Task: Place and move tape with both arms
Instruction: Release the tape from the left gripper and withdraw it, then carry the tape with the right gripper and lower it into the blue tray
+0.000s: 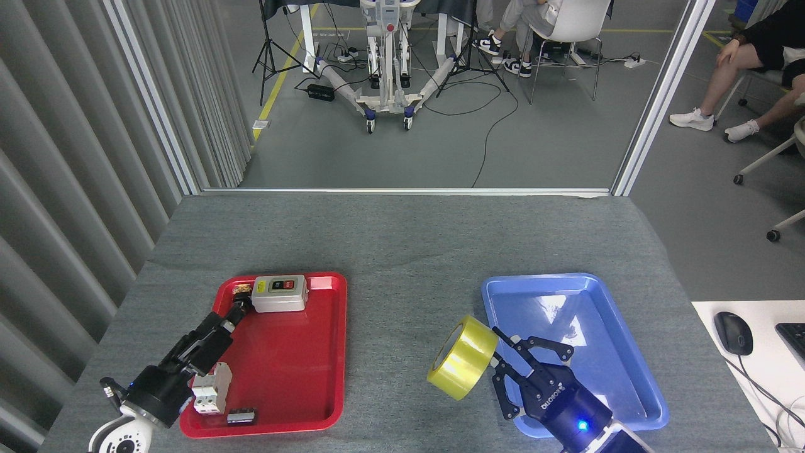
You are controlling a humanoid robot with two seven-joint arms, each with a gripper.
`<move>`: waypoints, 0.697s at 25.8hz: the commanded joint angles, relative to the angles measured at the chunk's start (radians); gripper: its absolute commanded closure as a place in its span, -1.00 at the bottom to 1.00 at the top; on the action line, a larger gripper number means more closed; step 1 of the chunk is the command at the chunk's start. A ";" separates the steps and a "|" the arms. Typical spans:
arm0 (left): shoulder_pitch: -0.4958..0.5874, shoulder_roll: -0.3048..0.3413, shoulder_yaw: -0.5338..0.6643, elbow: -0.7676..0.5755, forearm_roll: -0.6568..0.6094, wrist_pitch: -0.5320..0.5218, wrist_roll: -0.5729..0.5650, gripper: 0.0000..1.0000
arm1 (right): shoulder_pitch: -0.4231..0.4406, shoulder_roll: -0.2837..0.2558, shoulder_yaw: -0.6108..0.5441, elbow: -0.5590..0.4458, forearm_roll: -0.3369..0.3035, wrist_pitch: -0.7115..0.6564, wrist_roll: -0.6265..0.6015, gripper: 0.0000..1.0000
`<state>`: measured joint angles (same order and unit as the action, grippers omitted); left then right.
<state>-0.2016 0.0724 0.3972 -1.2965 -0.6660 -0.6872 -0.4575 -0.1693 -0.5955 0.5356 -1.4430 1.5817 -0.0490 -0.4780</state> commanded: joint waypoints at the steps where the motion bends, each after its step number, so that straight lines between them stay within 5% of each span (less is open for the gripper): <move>1: 0.004 0.004 0.003 -0.024 -0.081 0.052 0.183 -0.88 | -0.001 -0.006 -0.069 -0.011 -0.143 -0.038 0.171 1.00; 6: 0.014 -0.006 -0.001 -0.070 -0.320 0.068 0.450 -0.69 | -0.001 -0.001 -0.220 -0.011 -0.342 -0.144 0.472 1.00; 11: 0.036 -0.025 -0.070 -0.184 -0.736 0.190 0.504 -0.77 | -0.001 -0.006 -0.345 -0.033 -0.634 -0.155 0.883 1.00; 16: 0.093 -0.022 -0.204 -0.199 -0.978 0.256 0.714 -0.61 | -0.003 -0.006 -0.430 -0.031 -0.675 -0.137 1.102 1.00; 18: 0.094 -0.025 -0.247 -0.199 -1.081 0.324 0.732 -0.73 | -0.006 -0.012 -0.431 -0.031 -0.677 -0.066 1.182 1.00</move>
<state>-0.1208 0.0500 0.2157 -1.4888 -1.6015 -0.4369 0.2125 -0.1722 -0.6024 0.1255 -1.4738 0.9211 -0.1752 0.5839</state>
